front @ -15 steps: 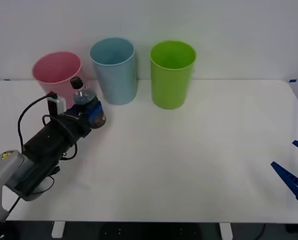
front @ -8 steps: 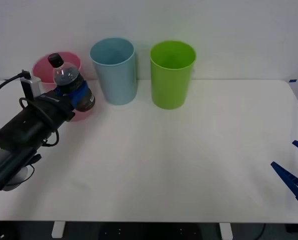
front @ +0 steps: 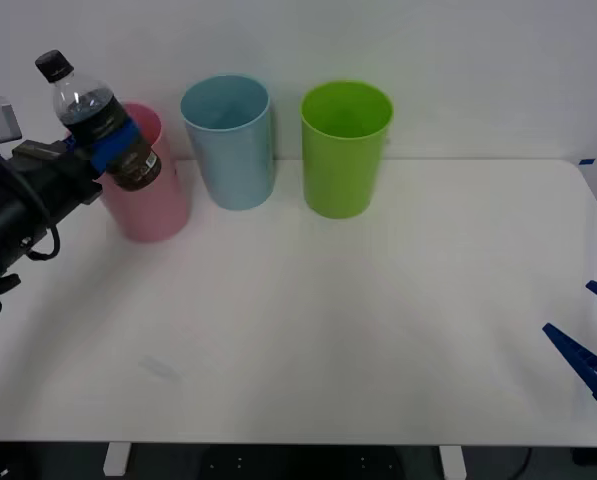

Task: Grasp the object on the table and drop it into the matching bin: aluminum can to the light blue bin, PET bottle to the pink bin.

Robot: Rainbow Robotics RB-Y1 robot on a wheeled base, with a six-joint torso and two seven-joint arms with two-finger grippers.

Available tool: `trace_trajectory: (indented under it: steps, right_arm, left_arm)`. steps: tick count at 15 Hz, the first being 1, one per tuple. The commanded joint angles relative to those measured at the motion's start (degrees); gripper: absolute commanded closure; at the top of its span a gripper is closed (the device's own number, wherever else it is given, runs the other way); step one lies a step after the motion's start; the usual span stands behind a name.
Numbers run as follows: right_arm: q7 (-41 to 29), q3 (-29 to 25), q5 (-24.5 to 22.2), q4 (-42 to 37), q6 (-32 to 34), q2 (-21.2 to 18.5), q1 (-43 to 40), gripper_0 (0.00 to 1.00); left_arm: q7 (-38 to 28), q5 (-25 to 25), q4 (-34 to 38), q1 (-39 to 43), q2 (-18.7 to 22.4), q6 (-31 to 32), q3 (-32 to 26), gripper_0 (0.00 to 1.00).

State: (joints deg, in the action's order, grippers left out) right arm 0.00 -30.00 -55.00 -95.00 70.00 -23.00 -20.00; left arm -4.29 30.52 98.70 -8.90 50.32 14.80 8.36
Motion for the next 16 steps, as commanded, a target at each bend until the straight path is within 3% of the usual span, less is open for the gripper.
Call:
trace_trajectory:
  steps: [1, 7, 16]
  right_arm:
    - [0.0, 0.0, 0.0, 0.0, 0.0, 0.0, 0.0, 0.0]
    - [0.0, 0.0, 0.0, 0.0, 0.0, 0.0, 0.0, 0.0]
    - [0.0, 0.0, 0.0, 0.0, 0.0, 0.0, 0.0, 0.0]
  left_arm:
    - [-0.6, -3.9, -0.4, -2.2, 2.8, -1.4, 0.0, 1.0]
    - [-0.6, -3.6, -10.5, -10.9, 2.7, -2.2, 0.6, 1.0]
    - [0.3, -1.9, -29.0, -25.9, 0.8, -2.3, 9.2, 1.0]
